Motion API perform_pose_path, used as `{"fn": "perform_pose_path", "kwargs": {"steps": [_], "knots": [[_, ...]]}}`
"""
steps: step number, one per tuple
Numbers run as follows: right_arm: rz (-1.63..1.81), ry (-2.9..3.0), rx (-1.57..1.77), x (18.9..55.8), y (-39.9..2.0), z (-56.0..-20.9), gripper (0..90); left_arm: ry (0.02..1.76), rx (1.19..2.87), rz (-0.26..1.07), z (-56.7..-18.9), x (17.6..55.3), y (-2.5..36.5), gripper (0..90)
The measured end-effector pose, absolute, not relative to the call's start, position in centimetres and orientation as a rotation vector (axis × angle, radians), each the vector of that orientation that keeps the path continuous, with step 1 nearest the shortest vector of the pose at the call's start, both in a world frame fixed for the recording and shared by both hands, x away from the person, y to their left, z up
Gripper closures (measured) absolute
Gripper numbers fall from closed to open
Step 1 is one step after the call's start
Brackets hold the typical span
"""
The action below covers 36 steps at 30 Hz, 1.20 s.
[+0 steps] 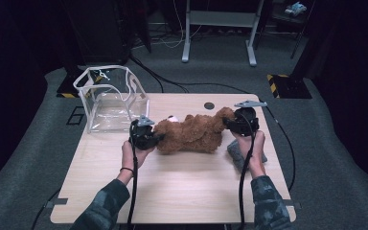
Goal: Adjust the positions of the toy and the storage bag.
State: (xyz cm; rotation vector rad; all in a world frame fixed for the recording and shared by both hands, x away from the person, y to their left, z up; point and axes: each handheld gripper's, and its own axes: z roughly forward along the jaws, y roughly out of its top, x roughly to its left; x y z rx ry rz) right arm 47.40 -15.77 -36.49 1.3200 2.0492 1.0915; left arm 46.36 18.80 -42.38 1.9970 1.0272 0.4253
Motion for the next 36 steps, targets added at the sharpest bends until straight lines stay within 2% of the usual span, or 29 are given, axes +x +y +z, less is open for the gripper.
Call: {"fn": "perform_pose_path", "kwargs": {"steps": [10,19,23,27,30,36], "knots": [[1.075,2.044,1.306,45.6,-15.3,-35.4,70.4,1.000,2.036,0.429,-41.6,47.7,19.1,75.7],[1.043,2.092,1.328,43.9,-14.4,-37.3,70.0,1.049,2.082,0.384,-43.4,48.8,19.3,72.9],[1.033,2.112,1.366,43.5,-14.5,-38.9,69.7,1.067,2.074,0.362,-44.2,48.5,19.6,65.2],[1.057,2.118,1.387,43.2,-15.1,-39.3,68.8,1.104,2.040,0.382,-43.6,47.7,19.6,42.1],[1.052,2.120,1.404,43.0,-15.0,-39.3,68.3,1.094,2.018,0.377,-43.2,47.0,19.5,31.9],[1.047,2.121,1.421,42.6,-15.0,-39.5,66.7,1.023,1.969,0.358,-41.7,44.3,17.7,24.4]]}}
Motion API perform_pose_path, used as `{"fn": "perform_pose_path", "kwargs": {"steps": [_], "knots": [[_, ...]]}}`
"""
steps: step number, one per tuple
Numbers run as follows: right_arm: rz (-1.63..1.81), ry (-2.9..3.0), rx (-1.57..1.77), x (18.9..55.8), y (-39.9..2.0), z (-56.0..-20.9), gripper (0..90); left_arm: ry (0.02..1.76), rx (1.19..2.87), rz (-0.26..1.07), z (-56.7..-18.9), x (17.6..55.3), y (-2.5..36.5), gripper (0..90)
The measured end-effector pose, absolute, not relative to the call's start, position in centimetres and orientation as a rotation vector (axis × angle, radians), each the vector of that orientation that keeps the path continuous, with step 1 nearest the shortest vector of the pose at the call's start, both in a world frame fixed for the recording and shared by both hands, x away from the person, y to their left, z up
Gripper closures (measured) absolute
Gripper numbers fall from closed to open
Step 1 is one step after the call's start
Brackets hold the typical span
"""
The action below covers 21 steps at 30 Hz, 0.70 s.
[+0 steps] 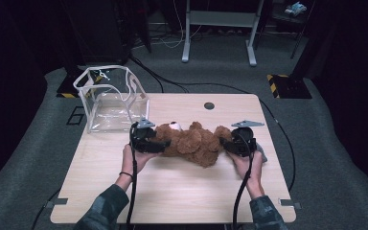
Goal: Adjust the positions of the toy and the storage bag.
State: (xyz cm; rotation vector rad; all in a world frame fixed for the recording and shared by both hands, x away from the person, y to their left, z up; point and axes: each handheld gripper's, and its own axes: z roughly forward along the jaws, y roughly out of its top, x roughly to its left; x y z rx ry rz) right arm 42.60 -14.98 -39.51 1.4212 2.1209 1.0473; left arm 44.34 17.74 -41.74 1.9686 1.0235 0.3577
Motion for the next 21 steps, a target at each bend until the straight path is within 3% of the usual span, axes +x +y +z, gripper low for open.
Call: {"fn": "perform_pose_path", "kwargs": {"steps": [15,17,18,21], "knots": [[1.019,2.159,1.440,41.4,-15.1,-40.2,64.9,0.869,2.007,0.359,-42.4,41.7,10.2,23.5],[1.014,2.174,1.432,41.0,-15.2,-40.4,64.9,0.852,2.010,0.364,-42.8,41.6,10.1,31.6],[1.015,2.183,1.435,40.7,-15.2,-40.6,64.6,0.846,2.006,0.352,-43.0,41.6,10.2,40.8],[1.012,2.211,1.425,40.1,-15.3,-40.9,63.6,0.825,1.997,0.326,-43.8,41.2,10.6,56.8]]}}
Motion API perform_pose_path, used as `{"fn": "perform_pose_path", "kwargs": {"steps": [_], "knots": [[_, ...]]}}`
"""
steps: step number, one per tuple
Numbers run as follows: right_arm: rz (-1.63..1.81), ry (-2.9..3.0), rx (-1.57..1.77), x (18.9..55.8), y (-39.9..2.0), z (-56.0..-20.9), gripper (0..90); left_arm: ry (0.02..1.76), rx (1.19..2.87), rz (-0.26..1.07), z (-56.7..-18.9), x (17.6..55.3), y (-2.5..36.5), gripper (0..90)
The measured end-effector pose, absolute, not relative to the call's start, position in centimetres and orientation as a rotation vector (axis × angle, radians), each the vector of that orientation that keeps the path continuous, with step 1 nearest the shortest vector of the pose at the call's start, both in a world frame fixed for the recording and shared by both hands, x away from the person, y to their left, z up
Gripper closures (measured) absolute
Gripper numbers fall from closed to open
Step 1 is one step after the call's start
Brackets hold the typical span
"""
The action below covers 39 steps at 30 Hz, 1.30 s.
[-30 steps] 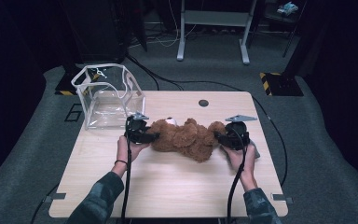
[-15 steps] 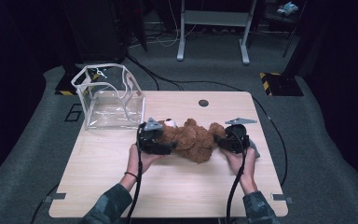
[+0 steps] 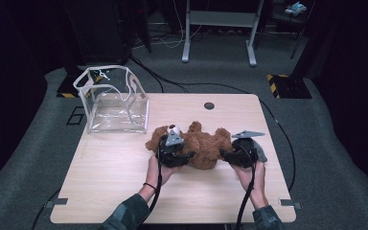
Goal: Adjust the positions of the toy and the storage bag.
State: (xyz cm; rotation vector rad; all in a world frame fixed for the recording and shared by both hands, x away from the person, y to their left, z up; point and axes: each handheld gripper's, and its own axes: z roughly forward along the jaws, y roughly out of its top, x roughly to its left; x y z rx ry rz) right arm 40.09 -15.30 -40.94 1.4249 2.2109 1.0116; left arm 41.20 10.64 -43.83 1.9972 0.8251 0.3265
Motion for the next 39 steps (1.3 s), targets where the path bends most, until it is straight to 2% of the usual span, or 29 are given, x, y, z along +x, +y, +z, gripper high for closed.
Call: {"fn": "perform_pose_path", "kwargs": {"steps": [3,5,12,19,21,27,31,36,38,39], "knots": [[1.018,2.241,1.432,39.5,-15.7,-41.3,59.4,0.823,1.968,0.295,-44.5,40.7,11.5,66.5],[1.012,2.254,1.425,39.3,-15.9,-41.3,57.3,0.825,1.960,0.283,-44.8,40.5,12.0,67.9],[1.078,2.235,1.418,39.7,-17.7,-39.6,26.1,0.854,1.920,0.250,-46.3,39.4,13.5,69.5],[1.101,2.186,1.427,41.3,-18.5,-38.3,18.6,0.863,1.921,0.210,-47.3,38.9,14.1,69.7],[1.073,2.189,1.454,42.8,-18.8,-38.7,15.4,0.864,1.936,0.196,-47.7,38.8,14.3,69.7],[1.023,2.243,1.518,45.5,-17.9,-41.3,11.0,0.876,1.924,0.175,-48.3,38.3,14.8,69.4],[1.025,2.245,1.554,47.4,-17.4,-42.2,11.2,0.870,1.936,0.179,-48.6,38.2,14.8,69.5],[1.024,2.284,1.614,49.5,-16.9,-43.4,15.4,0.879,1.931,0.182,-48.8,38.0,14.8,69.5],[0.992,2.296,1.628,50.0,-16.6,-44.0,21.1,0.876,1.938,0.182,-48.9,38.0,14.7,69.6],[0.996,2.311,1.646,50.2,-16.5,-44.4,28.5,0.876,1.937,0.182,-48.8,38.0,14.7,69.7]]}}
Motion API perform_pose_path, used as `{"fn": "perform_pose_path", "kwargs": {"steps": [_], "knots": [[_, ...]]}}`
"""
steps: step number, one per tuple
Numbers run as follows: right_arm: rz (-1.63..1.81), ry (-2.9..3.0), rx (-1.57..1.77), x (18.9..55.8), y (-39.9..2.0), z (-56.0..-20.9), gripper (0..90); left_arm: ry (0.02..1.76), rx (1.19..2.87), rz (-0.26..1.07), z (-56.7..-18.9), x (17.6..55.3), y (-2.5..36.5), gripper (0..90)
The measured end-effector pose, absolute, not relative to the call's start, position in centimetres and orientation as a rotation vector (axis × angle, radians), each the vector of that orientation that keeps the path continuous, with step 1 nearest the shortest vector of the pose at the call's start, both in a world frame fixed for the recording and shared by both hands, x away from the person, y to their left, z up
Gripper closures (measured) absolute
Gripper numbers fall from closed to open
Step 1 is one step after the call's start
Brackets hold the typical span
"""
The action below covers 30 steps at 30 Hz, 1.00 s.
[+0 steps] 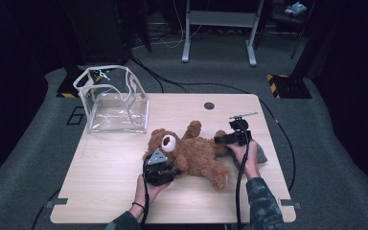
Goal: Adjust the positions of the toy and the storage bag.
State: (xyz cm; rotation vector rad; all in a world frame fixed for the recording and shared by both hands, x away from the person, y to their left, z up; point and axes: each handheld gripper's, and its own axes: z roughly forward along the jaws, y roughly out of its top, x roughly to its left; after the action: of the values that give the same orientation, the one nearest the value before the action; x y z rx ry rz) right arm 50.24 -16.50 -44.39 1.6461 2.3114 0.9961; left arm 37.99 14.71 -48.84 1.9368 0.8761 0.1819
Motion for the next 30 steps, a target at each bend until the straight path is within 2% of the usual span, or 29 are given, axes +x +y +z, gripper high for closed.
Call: {"fn": "perform_pose_path", "kwargs": {"steps": [1,4,5,6,7,12,30], "knots": [[1.000,2.307,1.670,50.3,-16.4,-44.5,34.2,0.883,1.929,0.188,-48.8,37.9,14.7,69.8],[1.026,2.306,1.650,49.9,-16.4,-44.9,60.9,0.877,1.932,0.196,-48.9,37.8,14.8,70.9],[1.041,2.313,1.638,49.7,-16.4,-45.0,65.8,0.877,1.932,0.196,-48.9,37.8,14.8,71.3],[1.041,2.313,1.638,49.7,-16.4,-45.0,65.8,0.880,1.929,0.197,-48.9,37.8,14.8,71.3],[1.044,2.294,1.621,49.3,-16.2,-44.9,74.9,0.883,1.920,0.209,-48.7,37.6,14.9,72.5],[1.057,2.221,1.547,48.4,-15.9,-43.5,80.0,0.857,1.919,0.238,-47.8,37.5,15.1,74.7],[1.111,2.077,1.361,45.9,-15.3,-39.7,81.8,0.821,1.941,0.345,-44.4,39.8,16.3,76.6]]}}
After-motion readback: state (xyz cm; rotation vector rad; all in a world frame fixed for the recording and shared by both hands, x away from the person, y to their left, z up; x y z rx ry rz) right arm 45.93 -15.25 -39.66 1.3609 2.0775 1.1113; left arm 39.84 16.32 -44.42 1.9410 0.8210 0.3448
